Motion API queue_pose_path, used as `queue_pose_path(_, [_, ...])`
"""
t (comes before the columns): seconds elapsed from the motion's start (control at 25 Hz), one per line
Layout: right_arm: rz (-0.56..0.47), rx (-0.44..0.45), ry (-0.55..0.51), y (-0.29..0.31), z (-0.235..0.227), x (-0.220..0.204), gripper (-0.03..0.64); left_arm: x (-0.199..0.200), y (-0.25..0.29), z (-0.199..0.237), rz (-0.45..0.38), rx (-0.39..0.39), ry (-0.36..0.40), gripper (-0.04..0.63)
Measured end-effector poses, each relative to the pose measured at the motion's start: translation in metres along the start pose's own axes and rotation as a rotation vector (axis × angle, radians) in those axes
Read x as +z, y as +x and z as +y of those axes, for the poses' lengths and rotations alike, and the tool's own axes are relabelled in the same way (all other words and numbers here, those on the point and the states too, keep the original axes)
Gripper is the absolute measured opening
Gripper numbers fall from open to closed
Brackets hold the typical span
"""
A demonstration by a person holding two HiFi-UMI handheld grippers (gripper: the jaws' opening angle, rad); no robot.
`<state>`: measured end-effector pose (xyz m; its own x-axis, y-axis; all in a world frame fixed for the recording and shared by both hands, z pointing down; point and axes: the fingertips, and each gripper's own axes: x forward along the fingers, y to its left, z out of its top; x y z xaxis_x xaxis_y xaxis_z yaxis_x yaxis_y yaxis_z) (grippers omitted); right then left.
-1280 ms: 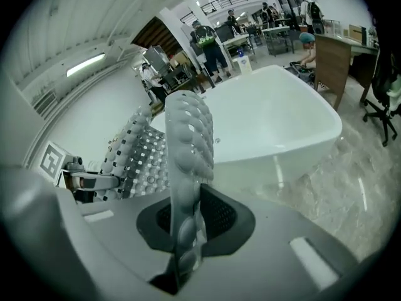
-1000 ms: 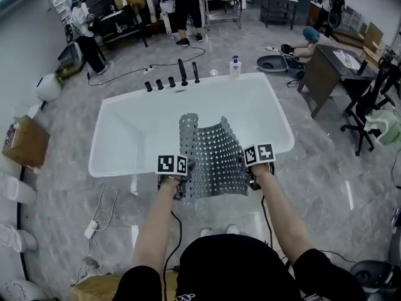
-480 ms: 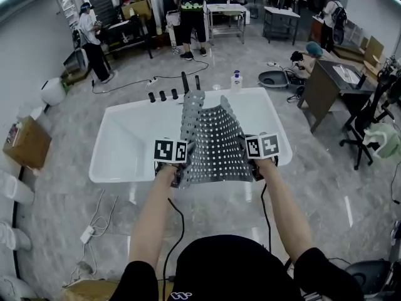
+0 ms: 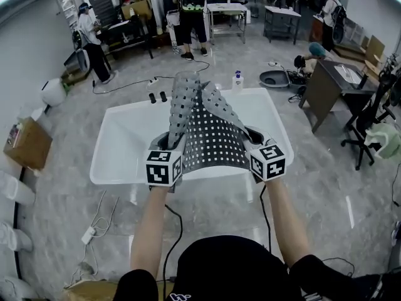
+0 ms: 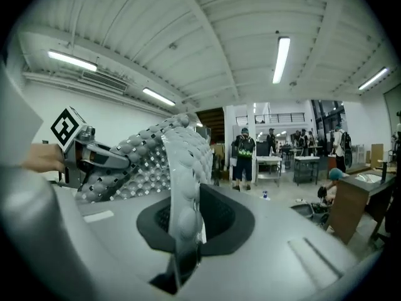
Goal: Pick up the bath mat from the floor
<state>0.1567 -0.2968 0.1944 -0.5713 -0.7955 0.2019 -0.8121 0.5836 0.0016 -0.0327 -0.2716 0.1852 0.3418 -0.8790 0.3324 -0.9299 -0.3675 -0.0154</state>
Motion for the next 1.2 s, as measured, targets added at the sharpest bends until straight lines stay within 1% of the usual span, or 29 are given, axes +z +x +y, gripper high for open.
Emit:
queue_pose_path(0.08, [-0.098,0.000,0.002,-0.008,0.004,0.013,0.020,0.012,-0.016,0.003,-0.109,0.041,0.047,0.132])
queue_pose_path(0.16, [-0.182,-0.024,0.019,-0.019,0.006,0.023,0.020,0.015,-0.033,0.002,-0.199,0.085,0.097,0.132])
queue_pose_path(0.24, [-0.237,-0.050,0.015,-0.029,0.008,0.031,0.021,0.016,-0.043,-0.001,-0.255,0.118,0.132,0.131])
queue_pose_path(0.28, [-0.251,-0.054,0.002,-0.031,0.009,0.033,0.020,0.017,-0.045,-0.001,-0.270,0.122,0.142,0.130])
queue_pose_path(0.4, [-0.240,-0.044,-0.037,-0.027,0.008,0.031,0.020,0.021,-0.038,-0.002,-0.268,0.109,0.150,0.130])
queue_pose_path(0.48, [-0.216,-0.041,-0.042,-0.025,0.006,0.026,0.020,0.019,-0.036,-0.002,-0.250,0.106,0.155,0.131])
queue_pose_path(0.6, [-0.201,-0.043,-0.046,-0.020,0.003,0.026,0.020,0.018,-0.033,-0.001,-0.246,0.107,0.158,0.131])
queue_pose_path(0.84, [-0.197,-0.047,-0.034,-0.011,-0.002,0.032,0.020,0.020,-0.027,0.010,-0.247,0.135,0.132,0.130])
queue_pose_path(1.2, [-0.182,-0.037,-0.033,0.001,0.002,0.029,0.020,0.013,-0.024,0.021,-0.249,0.151,0.107,0.130])
